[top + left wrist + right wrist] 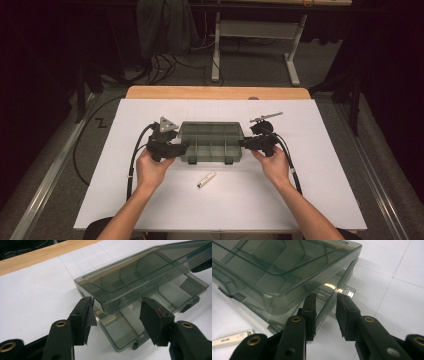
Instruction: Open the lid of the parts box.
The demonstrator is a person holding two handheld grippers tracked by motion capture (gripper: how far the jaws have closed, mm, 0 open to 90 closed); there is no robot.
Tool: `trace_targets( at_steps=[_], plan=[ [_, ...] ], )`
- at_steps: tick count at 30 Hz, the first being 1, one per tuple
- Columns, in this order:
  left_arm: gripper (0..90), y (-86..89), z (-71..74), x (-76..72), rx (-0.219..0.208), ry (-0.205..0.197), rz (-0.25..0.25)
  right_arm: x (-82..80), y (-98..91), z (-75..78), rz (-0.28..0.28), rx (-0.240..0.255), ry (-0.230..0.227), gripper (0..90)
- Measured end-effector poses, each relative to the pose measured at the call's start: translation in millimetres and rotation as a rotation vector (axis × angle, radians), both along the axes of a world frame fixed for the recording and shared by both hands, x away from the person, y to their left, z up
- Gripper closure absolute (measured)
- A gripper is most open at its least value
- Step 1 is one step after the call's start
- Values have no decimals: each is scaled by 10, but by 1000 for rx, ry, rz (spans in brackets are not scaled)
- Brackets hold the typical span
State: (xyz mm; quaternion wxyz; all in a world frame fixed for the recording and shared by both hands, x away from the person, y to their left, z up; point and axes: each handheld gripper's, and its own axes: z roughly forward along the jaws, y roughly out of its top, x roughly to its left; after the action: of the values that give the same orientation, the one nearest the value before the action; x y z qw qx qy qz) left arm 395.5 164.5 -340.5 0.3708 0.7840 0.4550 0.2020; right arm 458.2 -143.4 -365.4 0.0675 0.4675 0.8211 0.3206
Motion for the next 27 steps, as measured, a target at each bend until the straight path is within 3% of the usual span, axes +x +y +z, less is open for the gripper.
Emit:
trace_targets(
  at_steps=[27],
  plan=[
    [434, 28, 84, 121, -56, 4, 24, 195, 151, -52, -30, -65, 45, 732]
  ],
)
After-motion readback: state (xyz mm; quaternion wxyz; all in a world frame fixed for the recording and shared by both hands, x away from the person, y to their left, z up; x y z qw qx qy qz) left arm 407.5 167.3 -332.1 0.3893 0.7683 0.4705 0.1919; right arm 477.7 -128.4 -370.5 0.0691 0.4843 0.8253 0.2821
